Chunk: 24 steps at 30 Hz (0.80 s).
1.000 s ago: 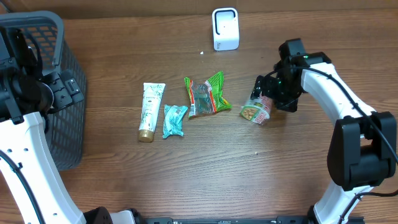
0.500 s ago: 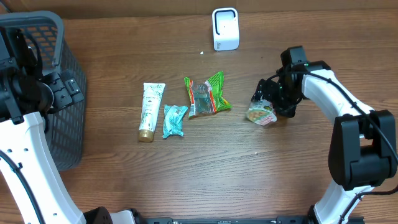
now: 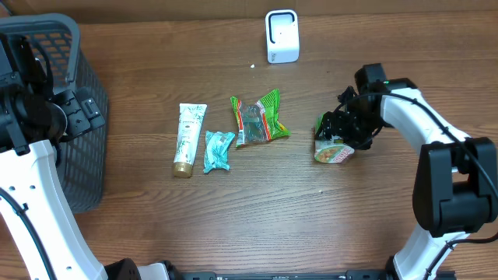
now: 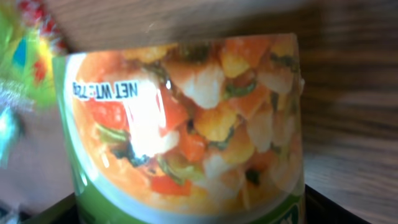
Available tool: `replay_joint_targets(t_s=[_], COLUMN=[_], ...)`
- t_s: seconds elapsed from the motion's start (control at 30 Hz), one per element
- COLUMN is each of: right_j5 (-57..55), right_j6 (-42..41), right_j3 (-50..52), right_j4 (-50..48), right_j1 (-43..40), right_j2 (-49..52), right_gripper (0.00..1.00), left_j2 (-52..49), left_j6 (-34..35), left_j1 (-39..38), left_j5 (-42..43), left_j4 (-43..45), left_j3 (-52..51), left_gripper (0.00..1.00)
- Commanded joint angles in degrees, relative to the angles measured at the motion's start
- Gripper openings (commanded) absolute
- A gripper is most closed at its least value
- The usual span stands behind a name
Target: Scan the item barcode
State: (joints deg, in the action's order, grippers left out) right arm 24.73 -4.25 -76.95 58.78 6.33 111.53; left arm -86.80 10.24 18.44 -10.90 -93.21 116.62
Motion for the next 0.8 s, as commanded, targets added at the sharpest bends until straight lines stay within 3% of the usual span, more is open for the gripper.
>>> replay_joint_targets(t_s=[0.0,0.1,0.27,0.77], right_j5=[9.2,16.1,17.8,20.2], right_j6=[19.2,31.0,38.7,44.7], right_j3=[-5.0,-7.7,-8.4,-11.2], right_j4=[4.4,10.6,13.6,14.9], right_j1=[-1.7,-2.8,-3.1,-5.5], right_j2=[-0.2,-0.5,-1.2,-1.3], right_gripper=[0.77,0.78,0.78,0.78], left_j2=[-0.1,-0.1,-0.1,-0.1], left_j6=[-1.1,-1.1,-1.1,-1.0], left_j1=[0.3,0.3,0.3,0.3], left_j5=[0.3,0.2,0.3,0.3], left_j4=[0.1,0.1,0.1,0.1], left_j3=[0.0,0.0,0.0,0.0], left_gripper=[1.00,1.00,1.00,1.00])
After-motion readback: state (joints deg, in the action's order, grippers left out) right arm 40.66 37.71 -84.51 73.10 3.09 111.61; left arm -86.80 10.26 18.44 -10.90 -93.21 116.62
